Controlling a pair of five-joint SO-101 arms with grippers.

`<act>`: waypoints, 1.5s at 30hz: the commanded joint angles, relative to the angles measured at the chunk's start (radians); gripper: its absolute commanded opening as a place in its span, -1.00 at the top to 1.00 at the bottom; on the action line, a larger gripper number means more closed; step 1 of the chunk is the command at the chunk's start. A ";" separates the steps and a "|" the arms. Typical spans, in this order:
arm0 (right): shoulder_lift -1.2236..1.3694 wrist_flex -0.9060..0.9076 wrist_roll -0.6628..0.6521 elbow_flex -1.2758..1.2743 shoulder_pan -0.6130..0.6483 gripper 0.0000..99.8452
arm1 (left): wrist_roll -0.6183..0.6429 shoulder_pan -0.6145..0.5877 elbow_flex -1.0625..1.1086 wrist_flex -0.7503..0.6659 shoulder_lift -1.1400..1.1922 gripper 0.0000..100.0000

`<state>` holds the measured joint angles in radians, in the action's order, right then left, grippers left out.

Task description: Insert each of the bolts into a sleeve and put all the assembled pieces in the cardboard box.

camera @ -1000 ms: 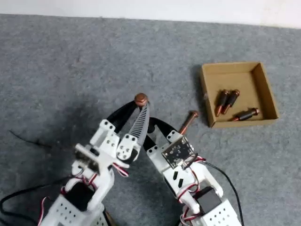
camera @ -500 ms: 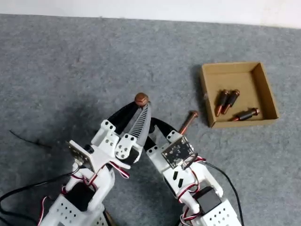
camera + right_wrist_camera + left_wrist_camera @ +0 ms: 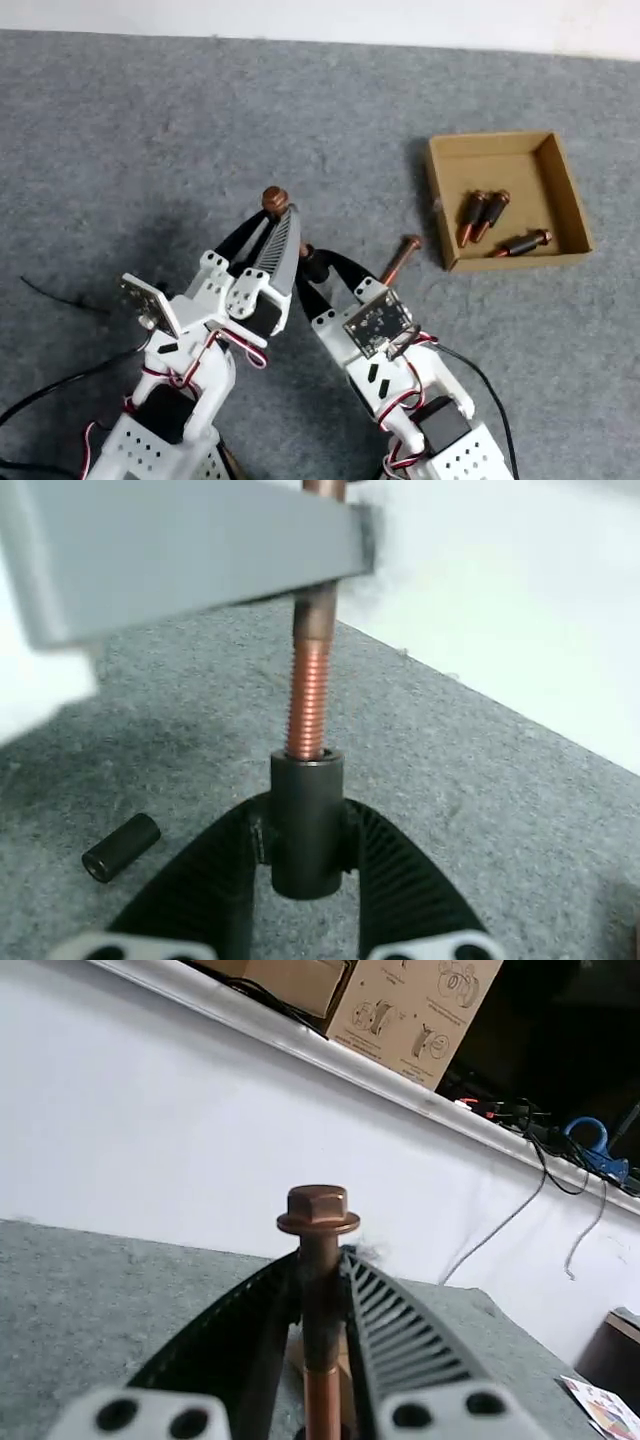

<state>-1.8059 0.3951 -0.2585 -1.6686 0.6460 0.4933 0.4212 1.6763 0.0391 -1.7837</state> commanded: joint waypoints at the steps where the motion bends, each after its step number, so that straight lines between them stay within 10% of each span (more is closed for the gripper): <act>1: -0.013 -0.004 -0.006 -0.140 0.004 0.99 | 0.003 0.033 0.021 0.006 0.004 0.99; 30: -0.013 -0.004 -0.003 -0.142 -0.050 0.99 | 0.003 0.027 0.015 0.267 -0.004 0.98; 38: -0.013 0.001 -0.006 -0.142 -0.050 0.99 | 0.006 0.035 0.021 0.270 0.004 0.38; 45: -0.013 0.001 -0.006 -0.142 -0.050 0.99 | 0.011 -0.002 0.019 0.270 -0.004 0.35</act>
<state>-1.8044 0.3982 -0.2601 -1.6701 0.6076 0.4933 0.4580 1.6763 0.3061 -1.7852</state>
